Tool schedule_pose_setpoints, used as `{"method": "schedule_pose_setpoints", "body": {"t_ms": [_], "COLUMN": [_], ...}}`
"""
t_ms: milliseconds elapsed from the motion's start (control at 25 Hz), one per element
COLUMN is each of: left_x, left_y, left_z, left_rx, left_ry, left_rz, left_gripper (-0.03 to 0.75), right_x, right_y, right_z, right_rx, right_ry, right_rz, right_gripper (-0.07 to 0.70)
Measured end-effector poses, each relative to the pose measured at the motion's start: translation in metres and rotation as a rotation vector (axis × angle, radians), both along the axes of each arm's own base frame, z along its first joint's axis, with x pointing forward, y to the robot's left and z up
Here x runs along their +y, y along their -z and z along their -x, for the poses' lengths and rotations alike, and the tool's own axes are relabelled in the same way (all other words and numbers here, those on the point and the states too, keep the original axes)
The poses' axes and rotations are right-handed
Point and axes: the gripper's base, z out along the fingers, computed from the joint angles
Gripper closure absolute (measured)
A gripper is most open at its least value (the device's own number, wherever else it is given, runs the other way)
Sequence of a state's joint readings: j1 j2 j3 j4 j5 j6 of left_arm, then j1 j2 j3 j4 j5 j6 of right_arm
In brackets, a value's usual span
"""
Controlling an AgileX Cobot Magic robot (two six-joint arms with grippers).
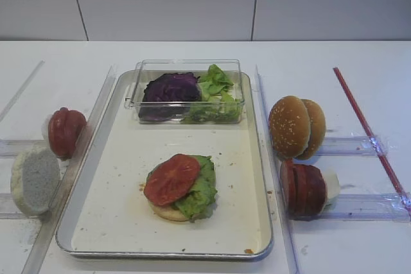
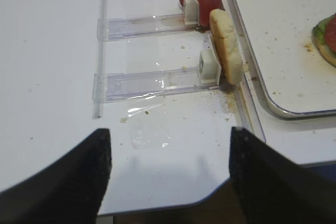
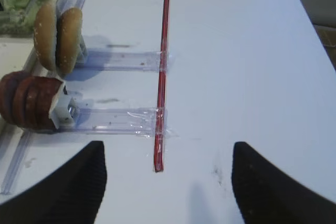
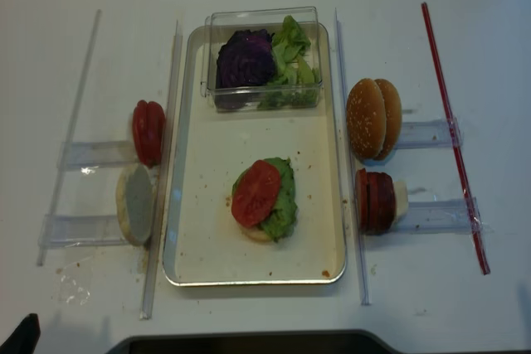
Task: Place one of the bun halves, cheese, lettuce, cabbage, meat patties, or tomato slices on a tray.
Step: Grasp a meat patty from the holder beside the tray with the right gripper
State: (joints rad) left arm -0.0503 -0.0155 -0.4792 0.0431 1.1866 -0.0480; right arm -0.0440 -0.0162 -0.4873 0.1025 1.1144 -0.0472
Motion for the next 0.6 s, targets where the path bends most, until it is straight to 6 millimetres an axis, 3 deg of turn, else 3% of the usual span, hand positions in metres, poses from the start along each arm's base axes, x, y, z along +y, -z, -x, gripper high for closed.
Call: {"method": "schedule_pose_setpoints", "body": {"t_ms": [360,600], "left_x": [0.000,0.000], "left_y": [0.000,0.000], "left_z": [0.000,0.000], "left_rx": [0.000,0.000], "left_ry": [-0.001,-0.001], "left_rz": [-0.001,-0.001], "left_gripper": [0.276,0.276], "right_x": [0.003,0.007], "right_y": [-0.042,-0.074], "right_z": [0.011,-0.003], "right_rx": [-0.148,-0.070], "right_ry": [-0.016,-0.049], "right_rz": [-0.023,-0.064], "right_gripper": [0.115,0.115]}}
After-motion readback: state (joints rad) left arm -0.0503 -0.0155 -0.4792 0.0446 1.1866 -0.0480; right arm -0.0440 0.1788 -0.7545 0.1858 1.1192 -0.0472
